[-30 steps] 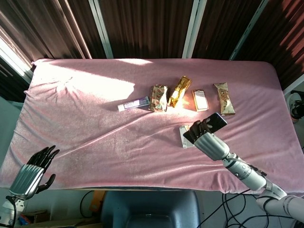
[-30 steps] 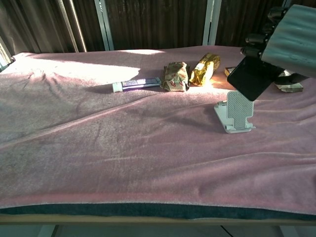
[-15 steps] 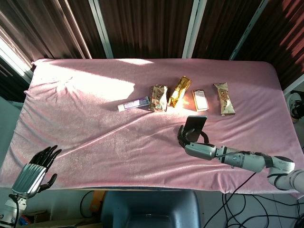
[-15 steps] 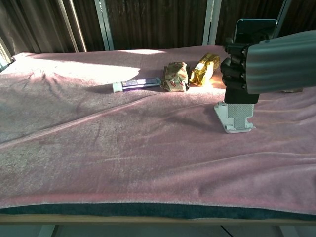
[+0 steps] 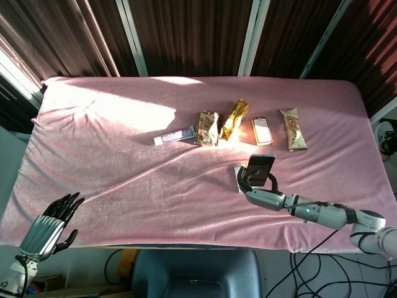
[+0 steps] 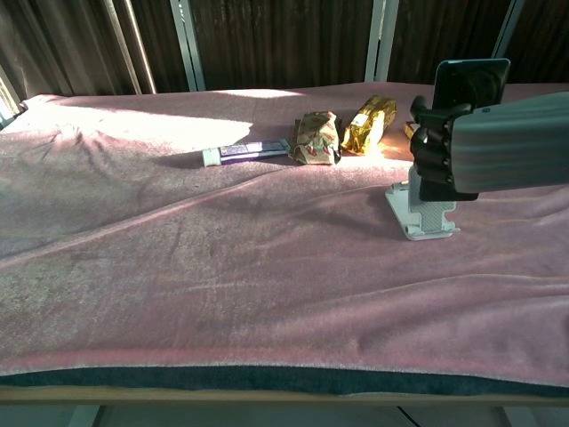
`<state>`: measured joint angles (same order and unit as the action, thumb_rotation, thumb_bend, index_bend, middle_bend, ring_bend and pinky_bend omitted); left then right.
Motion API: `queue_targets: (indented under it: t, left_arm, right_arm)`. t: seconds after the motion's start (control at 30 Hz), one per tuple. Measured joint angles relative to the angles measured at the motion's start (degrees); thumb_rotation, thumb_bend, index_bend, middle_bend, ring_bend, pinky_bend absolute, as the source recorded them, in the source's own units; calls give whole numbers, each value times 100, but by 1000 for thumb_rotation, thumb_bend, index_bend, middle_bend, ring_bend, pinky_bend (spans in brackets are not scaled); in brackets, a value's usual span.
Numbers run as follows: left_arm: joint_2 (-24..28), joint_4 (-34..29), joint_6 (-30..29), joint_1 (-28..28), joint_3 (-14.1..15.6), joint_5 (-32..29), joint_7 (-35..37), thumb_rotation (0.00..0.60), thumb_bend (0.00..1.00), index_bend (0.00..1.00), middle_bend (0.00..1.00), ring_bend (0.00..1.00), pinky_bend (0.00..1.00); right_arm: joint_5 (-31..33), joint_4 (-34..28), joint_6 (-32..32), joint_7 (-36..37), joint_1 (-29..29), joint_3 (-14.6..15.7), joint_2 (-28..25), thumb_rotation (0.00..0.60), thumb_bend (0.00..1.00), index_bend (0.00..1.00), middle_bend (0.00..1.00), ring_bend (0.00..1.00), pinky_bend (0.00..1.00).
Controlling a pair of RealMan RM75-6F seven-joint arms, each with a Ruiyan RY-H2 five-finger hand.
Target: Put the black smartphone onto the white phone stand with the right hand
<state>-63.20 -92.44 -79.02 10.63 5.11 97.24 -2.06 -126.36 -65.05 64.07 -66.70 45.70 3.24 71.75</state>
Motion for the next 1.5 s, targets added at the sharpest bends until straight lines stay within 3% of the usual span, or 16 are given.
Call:
queue_targets:
  t: [0.57, 1.2, 1.37, 1.5]
  left_arm:
    - [-151, -1, 30, -25, -1, -57, -376, 600, 405, 0, 0, 0, 148]
    - [-297, -15, 131, -18, -67, -240, -719, 600, 405, 0, 0, 0, 148]
    - [-280, -24, 133, -15, -53, -231, -687, 600, 405, 0, 0, 0, 148]
    - [-266, -28, 155, -5, -37, -224, -666, 600, 407, 0, 0, 0, 149]
  right_arm:
    - [-132, 648, -98, 142, 37, 166, 588, 600, 271, 1000, 737, 663, 428]
    - [-25, 854, -133, 226, 93, 202, 827, 600, 272, 990, 737, 663, 420]
    - [40, 850, -145, 108, 75, 168, 828, 600, 272, 650, 718, 644, 388]
    - [83, 811, -169, 80, 64, 164, 823, 600, 272, 493, 655, 621, 382]
